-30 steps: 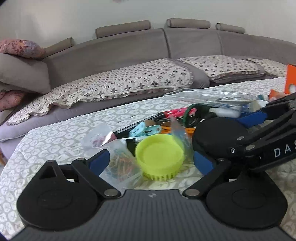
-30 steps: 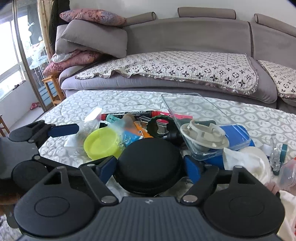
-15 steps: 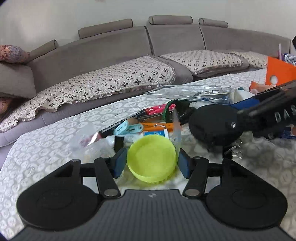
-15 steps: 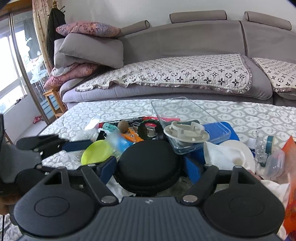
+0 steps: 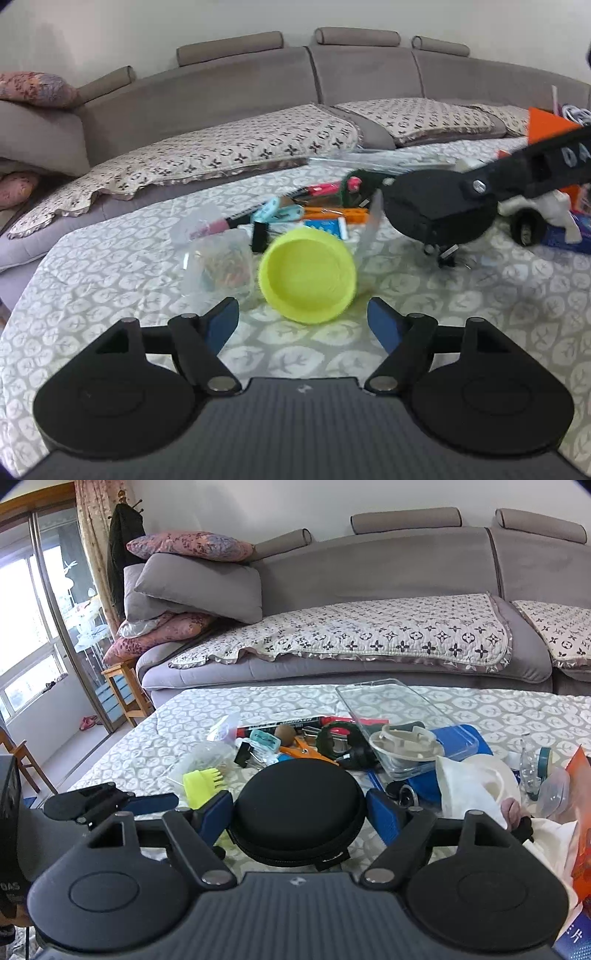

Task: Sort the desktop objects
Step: 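Lift the yellow-green brush with the left gripper toward the cardboard box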

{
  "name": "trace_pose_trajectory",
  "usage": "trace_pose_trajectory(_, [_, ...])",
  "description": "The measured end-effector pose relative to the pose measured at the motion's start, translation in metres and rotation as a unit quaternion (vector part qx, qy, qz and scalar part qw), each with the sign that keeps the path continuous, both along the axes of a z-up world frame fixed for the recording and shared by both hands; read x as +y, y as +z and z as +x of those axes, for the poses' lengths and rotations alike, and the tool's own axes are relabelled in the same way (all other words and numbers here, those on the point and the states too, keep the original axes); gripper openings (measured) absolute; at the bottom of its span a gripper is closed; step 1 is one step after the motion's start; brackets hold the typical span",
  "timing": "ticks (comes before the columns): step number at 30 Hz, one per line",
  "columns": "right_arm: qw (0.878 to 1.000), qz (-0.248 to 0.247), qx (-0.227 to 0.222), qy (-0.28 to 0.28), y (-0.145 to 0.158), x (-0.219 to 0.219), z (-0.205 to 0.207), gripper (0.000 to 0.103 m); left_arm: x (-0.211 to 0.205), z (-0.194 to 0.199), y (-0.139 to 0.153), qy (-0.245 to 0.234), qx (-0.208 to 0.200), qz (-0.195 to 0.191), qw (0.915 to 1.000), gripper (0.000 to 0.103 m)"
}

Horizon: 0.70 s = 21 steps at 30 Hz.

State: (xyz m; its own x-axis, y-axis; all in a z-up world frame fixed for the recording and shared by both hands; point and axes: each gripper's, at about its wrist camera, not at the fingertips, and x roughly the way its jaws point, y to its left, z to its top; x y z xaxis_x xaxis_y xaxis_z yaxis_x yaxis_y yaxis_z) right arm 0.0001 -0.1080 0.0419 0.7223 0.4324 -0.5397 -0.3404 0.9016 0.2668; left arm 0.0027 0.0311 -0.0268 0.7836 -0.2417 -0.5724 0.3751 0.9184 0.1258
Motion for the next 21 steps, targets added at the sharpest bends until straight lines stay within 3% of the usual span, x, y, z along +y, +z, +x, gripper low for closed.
trace_pose_trajectory(4, [1.000,0.001,0.000,-0.003,-0.002,0.001,0.000,0.079,-0.005,0.009,-0.001,0.008,0.003,-0.005,0.9999,0.077])
trace_pose_trajectory(7, [1.000,0.001,-0.002,-0.007,-0.002,0.000,-0.001,0.079,-0.009,0.018,-0.007,0.005,0.017,-0.003,0.9998,0.056])
trace_pose_trajectory(21, [1.000,0.002,-0.018,-0.018,0.019,-0.008,-0.037,0.079,-0.010,-0.024,0.023,0.000,-0.008,-0.007,0.9999,0.056])
